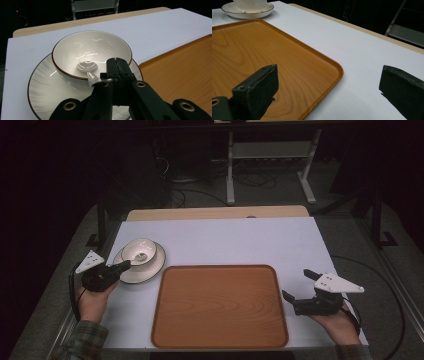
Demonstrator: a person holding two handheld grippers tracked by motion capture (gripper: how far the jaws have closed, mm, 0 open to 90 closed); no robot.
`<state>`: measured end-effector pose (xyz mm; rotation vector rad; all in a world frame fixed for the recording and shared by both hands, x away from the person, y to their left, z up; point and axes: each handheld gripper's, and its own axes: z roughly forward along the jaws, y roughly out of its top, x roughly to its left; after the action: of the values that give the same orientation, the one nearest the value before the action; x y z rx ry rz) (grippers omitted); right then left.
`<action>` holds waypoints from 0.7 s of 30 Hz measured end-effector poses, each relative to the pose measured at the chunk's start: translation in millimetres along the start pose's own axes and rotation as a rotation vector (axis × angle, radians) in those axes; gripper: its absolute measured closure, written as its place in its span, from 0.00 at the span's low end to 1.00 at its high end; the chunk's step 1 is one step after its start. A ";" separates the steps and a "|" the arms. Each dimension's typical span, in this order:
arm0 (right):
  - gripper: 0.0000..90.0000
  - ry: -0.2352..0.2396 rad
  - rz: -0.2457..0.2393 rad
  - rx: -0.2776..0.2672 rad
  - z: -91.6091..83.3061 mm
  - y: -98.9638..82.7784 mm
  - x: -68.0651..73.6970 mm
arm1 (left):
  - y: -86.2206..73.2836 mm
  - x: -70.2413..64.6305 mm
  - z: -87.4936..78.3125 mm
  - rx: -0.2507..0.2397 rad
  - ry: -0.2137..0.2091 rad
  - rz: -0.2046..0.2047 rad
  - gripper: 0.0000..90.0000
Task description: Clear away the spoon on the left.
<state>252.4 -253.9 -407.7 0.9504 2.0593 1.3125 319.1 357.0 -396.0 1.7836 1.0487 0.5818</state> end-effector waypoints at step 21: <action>0.02 -0.014 0.002 -0.003 -7.2 -3.4 2.1 | 12.4 23.5 6.3 0.005 0.070 -0.026 1.00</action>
<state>244.9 -257.3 -408.0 0.9586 2.0461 1.3057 341.0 371.7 -389.0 1.7627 1.1204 0.6302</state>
